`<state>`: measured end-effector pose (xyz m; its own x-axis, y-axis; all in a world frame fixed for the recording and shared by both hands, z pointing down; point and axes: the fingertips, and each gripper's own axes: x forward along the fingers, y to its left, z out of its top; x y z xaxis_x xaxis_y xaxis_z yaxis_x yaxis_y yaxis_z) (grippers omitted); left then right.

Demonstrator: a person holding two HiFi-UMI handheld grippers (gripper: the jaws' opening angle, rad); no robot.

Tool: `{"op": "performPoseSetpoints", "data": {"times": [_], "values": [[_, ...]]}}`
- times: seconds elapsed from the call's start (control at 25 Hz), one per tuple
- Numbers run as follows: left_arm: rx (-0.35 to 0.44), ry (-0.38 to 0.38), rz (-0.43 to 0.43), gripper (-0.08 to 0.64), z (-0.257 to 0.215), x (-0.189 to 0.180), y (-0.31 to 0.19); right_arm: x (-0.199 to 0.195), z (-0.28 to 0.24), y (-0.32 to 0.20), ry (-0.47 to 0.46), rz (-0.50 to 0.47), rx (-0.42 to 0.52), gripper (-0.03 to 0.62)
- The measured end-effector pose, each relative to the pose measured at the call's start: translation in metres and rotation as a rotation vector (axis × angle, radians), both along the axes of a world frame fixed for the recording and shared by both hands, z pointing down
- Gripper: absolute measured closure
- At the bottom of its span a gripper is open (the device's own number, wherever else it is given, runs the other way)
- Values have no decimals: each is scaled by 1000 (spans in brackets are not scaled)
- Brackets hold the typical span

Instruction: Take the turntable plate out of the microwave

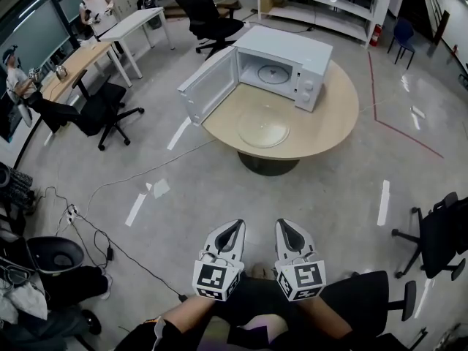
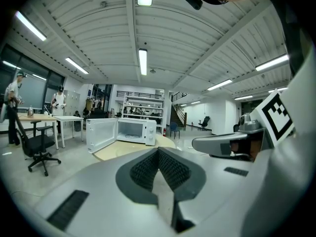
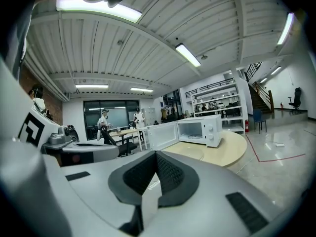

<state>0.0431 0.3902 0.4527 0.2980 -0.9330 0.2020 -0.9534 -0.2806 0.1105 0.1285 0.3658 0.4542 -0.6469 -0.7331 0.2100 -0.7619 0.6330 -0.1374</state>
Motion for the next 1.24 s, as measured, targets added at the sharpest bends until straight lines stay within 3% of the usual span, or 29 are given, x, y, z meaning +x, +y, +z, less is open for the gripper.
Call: {"op": "performPoseSetpoints", "data": {"times": [1.24], "values": [[-7, 21, -57, 514, 3, -11, 5, 1, 2, 4, 17, 3, 20, 577]]}}
